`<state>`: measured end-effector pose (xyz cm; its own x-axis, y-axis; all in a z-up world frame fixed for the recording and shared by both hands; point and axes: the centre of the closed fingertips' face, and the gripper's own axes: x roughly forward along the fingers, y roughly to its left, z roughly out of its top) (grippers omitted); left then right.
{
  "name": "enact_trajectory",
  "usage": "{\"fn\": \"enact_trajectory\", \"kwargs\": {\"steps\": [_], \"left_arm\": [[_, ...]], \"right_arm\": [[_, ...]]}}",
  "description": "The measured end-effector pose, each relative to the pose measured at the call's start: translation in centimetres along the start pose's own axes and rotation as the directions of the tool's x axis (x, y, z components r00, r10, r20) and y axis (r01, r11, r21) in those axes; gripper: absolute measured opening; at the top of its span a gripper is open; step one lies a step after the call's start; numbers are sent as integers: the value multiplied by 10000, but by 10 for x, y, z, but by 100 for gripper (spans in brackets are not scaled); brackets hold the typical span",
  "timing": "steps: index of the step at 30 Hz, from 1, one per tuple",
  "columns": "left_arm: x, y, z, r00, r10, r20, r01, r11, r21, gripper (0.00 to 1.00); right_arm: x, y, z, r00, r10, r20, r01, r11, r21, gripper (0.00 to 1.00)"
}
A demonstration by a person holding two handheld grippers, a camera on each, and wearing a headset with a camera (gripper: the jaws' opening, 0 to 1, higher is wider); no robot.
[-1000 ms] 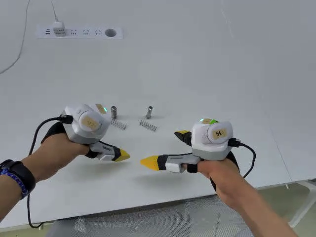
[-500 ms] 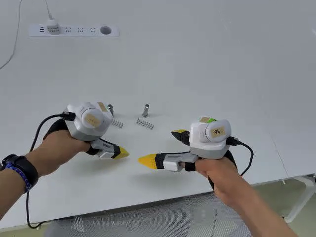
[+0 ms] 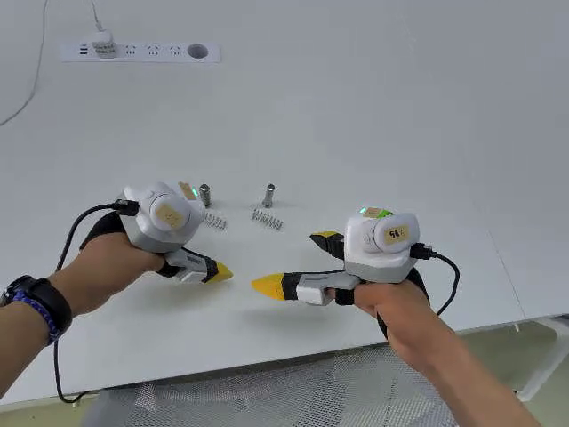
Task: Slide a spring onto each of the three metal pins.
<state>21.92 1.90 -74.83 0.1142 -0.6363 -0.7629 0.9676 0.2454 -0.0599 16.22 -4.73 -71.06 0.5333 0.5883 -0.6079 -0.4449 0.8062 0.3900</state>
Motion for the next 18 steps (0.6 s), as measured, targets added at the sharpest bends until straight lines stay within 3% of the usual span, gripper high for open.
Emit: {"fn": "enact_trajectory", "kwargs": {"steps": [3,9,15,18], "left_arm": [[6,3,0,10000,-94,-5,94,9999,-122,76],[5,-3,-6,9997,-161,-166,158,9996,-215,74],[-1,-11,-21,9993,-76,-365,59,9989,-462,67],[-2,-11,-22,9998,99,-149,-114,9944,-1055,62]], "right_arm": [[0,0,0,10000,-5,4,5,10000,33,87],[-2,-2,2,10000,-51,69,50,10000,72,87],[-2,-2,1,10000,-57,40,57,9999,98,86],[-1,0,-1,10000,18,6,-18,10000,81,86]]}}
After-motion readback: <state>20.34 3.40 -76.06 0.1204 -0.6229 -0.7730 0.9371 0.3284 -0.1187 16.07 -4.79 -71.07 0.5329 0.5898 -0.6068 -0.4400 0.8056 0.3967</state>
